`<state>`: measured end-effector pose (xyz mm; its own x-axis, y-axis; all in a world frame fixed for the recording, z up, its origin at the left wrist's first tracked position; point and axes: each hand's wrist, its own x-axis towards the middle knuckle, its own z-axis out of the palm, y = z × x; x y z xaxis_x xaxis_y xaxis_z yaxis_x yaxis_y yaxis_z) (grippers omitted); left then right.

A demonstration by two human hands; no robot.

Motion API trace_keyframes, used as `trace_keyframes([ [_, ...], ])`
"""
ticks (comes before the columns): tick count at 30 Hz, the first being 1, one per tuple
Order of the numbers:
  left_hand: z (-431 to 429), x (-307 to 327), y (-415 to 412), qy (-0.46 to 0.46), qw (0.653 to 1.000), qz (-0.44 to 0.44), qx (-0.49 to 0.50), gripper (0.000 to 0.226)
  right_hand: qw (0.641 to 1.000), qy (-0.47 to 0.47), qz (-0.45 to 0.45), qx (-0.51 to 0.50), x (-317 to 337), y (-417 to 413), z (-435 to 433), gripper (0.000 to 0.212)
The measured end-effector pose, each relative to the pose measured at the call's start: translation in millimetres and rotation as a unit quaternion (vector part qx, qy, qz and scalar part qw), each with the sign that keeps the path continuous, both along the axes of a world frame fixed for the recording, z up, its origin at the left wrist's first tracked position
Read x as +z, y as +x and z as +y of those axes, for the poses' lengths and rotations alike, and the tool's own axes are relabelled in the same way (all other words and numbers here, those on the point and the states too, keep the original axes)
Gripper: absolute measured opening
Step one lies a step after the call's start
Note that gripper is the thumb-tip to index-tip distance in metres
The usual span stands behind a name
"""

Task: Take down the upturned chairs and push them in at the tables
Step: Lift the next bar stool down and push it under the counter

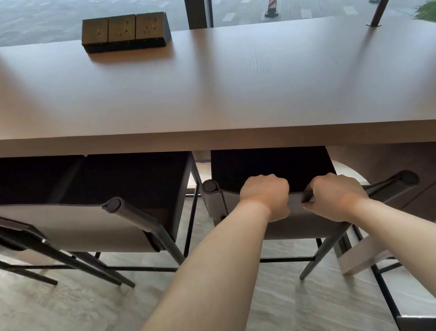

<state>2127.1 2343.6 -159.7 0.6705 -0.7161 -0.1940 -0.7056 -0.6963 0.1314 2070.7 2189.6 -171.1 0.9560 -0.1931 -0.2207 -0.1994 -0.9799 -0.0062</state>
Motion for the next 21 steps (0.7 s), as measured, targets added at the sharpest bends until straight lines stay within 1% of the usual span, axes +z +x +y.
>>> trace_keyframes([
  [6, 2.6, -0.3, -9.0, -0.015, 0.999, -0.030, 0.011, 0.016, 1.000, -0.003, -0.013, 0.014, -2.2, -2.2, -1.6, 0.016],
  [12, -0.4, 4.6, -17.1, 0.006, 0.999, -0.008, 0.049, 0.005, 0.999, -0.003, -0.017, 0.035, -3.8, -2.5, -3.9, 0.019],
  [21, -7.7, 11.2, -12.2, 0.045, 0.996, 0.000, 0.074, 0.016, 0.999, 0.013, 0.011, 0.049, 9.9, 2.3, 0.2, 0.020],
])
